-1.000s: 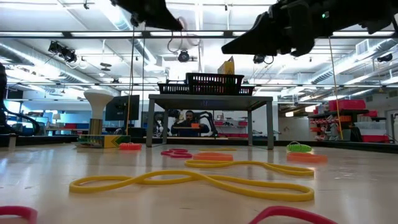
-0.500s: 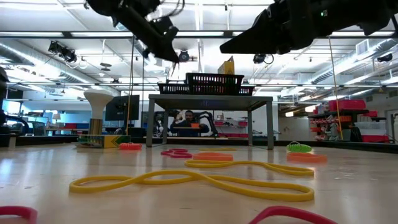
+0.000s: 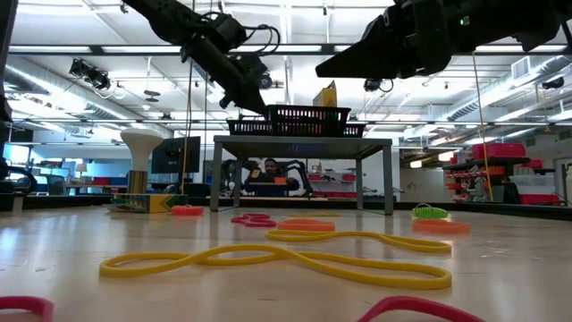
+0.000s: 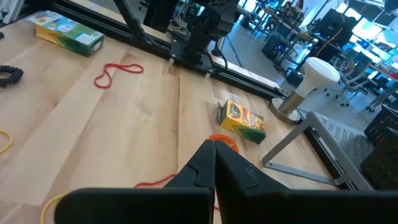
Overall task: Pick & Place Office Desk Supplies
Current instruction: Put the red rubber band into the top left black basket on the shelf, then put the box crayons into the bottom black basket on the shelf
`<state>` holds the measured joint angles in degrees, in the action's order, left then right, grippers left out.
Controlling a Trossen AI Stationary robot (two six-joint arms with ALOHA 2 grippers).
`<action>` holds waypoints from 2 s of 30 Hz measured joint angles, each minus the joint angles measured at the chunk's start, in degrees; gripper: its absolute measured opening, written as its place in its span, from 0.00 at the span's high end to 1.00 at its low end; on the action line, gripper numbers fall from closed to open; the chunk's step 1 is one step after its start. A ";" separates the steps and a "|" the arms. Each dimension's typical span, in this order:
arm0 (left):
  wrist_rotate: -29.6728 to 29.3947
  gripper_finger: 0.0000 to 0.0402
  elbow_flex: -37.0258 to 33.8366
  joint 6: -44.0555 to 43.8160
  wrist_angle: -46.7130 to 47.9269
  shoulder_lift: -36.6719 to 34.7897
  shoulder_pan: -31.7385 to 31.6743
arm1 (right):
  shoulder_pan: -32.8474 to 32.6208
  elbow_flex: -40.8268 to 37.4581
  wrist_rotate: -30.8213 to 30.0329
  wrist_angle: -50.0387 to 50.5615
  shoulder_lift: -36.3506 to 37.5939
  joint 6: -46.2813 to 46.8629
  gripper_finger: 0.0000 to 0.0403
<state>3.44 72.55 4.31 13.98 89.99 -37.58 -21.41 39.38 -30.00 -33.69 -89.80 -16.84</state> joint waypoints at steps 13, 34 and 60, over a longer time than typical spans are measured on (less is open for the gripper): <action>-1.98 0.68 -0.02 2.84 3.38 0.02 0.08 | 1.17 0.00 0.42 0.00 0.00 2.19 0.98; -2.94 0.90 -14.66 12.17 7.74 -22.90 14.54 | 1.40 0.00 1.36 -0.02 0.00 4.15 0.98; -32.20 0.89 -38.51 -24.06 14.10 -28.11 67.40 | -14.63 -4.64 -8.42 7.78 -0.24 25.23 0.99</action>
<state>-28.76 34.04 -19.75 28.08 61.88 29.82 -36.04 34.74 -38.42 -25.91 -90.04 8.39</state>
